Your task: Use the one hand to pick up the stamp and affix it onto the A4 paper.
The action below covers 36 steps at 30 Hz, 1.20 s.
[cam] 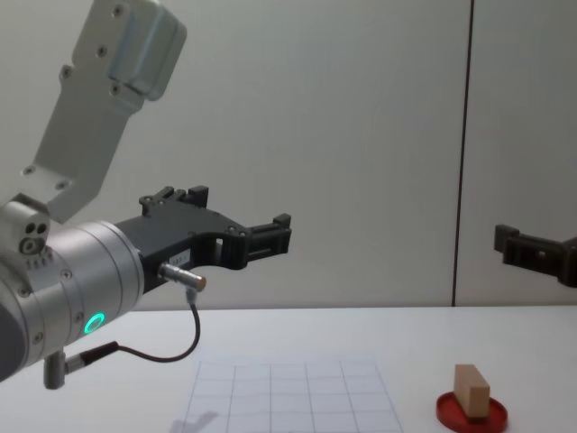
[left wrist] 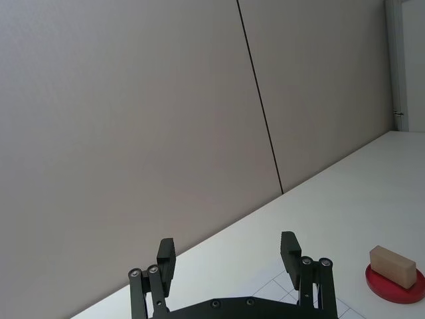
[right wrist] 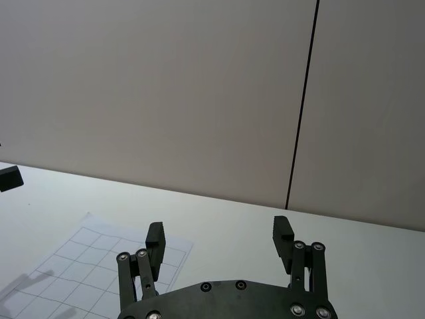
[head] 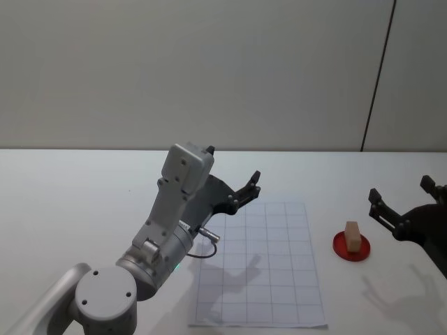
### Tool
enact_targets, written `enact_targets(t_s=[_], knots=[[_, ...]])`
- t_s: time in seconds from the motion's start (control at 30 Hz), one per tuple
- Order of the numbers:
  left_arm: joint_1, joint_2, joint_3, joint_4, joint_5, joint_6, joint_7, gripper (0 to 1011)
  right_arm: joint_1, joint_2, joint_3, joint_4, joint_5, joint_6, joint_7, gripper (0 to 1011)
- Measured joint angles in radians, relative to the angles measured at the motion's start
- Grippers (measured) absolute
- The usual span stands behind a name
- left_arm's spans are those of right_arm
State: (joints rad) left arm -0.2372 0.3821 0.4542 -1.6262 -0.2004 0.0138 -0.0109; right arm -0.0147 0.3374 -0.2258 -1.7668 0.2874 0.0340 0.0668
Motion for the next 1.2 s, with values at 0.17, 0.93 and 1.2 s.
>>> enact_targets(t_s=[0.17,0.93,1.2], knots=[[0.0,0.0,0.0,0.0,0.0,0.0,0.0,1002,0.0,0.0,0.0,0.0,0.0,0.0,0.0,1001],[0.0,0.0,0.0,0.0,0.0,0.0,0.0,1002,0.0,0.0,0.0,0.0,0.0,0.0,0.0,1001],[0.0,0.0,0.0,0.0,0.0,0.0,0.0,1002,0.0,0.0,0.0,0.0,0.0,0.0,0.0,1001]])
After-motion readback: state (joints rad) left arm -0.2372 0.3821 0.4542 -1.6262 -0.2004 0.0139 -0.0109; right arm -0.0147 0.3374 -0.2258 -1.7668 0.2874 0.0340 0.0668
